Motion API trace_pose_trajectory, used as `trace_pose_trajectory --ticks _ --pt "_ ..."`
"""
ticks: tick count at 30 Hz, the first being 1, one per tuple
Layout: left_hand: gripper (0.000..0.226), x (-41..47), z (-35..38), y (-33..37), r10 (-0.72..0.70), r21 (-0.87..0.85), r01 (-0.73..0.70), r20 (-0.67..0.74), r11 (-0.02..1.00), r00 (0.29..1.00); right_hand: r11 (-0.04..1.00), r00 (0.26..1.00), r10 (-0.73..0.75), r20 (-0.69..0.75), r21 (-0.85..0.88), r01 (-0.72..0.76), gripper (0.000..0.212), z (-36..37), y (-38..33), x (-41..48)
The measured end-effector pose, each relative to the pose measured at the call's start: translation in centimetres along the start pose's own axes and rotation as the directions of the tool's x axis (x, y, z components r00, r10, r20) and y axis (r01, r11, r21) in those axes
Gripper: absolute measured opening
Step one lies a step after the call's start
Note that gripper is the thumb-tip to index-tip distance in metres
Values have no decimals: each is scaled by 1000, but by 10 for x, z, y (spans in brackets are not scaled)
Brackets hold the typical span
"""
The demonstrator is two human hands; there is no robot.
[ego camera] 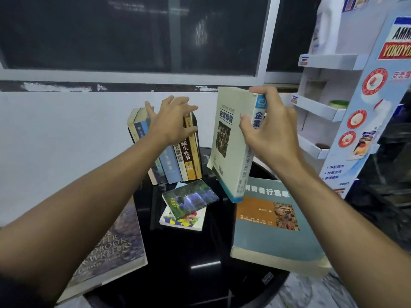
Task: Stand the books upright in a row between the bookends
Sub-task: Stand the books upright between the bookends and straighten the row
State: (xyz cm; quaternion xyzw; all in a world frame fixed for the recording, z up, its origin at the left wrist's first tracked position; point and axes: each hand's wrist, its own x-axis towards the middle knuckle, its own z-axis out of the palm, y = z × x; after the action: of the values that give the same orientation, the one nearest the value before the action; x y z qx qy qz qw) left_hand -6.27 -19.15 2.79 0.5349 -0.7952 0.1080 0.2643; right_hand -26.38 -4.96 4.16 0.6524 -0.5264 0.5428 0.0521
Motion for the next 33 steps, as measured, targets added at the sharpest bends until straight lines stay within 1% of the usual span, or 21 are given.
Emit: trace_pose_trajectory --ticks 3,6,8,11,14,18,24,28,33 --pt "54 3 4 -6 3 1 -3 37 1000 999 1000 1000 12 21 -17 -12 42 12 4 8" --pt "52 7 12 -16 45 -34 -44 21 998 999 999 999 11 31 -40 -10 42 20 6 13" --pt "60 8 17 -19 54 -53 -53 10 997 999 999 999 11 35 -46 -9 42 25 8 16" --pt "75 8 21 -17 22 -85 -26 -40 996 999 999 999 0 43 -41 2 42 33 11 20" --pt "68 8 24 -18 9 -115 -18 -85 993 996 999 999 -6 45 -48 8 42 42 15 24" --pt "64 6 24 -19 -6 -136 -8 -101 991 995 998 999 -9 45 -56 12 43 54 21 28" --pt "70 2 21 -19 -33 -180 14 -103 984 994 999 999 -34 20 -14 34 45 74 32 32" --pt "70 3 21 -21 -28 -209 4 -114 978 993 999 999 -32 11 -27 32 50 90 39 35" --pt "70 3 22 -23 -23 -223 -7 -133 975 991 996 994 -82 -75 -43 79 49 115 50 37"
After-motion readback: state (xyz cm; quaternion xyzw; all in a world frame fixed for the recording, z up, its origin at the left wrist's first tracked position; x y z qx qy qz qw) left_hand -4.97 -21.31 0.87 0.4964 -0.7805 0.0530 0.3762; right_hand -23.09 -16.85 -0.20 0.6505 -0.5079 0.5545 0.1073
